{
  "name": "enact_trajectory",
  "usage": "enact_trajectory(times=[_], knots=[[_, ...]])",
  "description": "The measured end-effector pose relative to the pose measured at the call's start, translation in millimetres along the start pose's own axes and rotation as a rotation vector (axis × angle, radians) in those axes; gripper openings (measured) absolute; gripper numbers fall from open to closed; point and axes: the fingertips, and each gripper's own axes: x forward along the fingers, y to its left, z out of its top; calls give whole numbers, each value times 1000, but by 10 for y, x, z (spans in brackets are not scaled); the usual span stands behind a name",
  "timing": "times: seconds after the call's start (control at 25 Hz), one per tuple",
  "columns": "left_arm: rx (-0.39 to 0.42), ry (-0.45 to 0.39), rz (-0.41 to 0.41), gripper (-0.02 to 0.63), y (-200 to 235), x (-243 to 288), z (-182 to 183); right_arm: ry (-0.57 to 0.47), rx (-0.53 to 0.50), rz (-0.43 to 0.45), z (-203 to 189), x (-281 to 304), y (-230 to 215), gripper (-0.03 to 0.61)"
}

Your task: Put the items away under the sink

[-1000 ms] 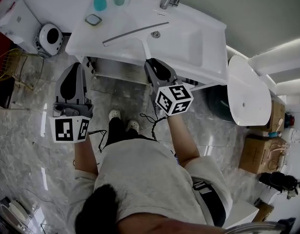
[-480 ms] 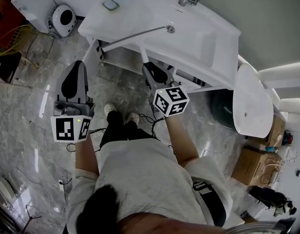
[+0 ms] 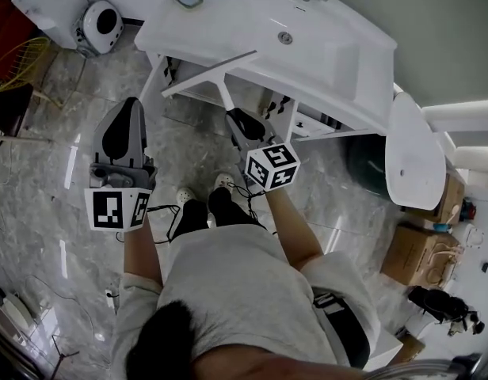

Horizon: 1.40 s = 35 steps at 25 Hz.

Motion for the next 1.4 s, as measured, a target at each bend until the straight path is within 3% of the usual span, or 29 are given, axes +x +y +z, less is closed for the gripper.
enact_trajectory(times=[0.72, 1.4], knots=[[-60, 79, -113, 8, 352, -200, -577, 109, 79, -72, -1006, 260, 302, 100], [-70, 110, -170, 8, 169, 3, -1500, 126, 131, -156, -1747, 612, -490, 100]])
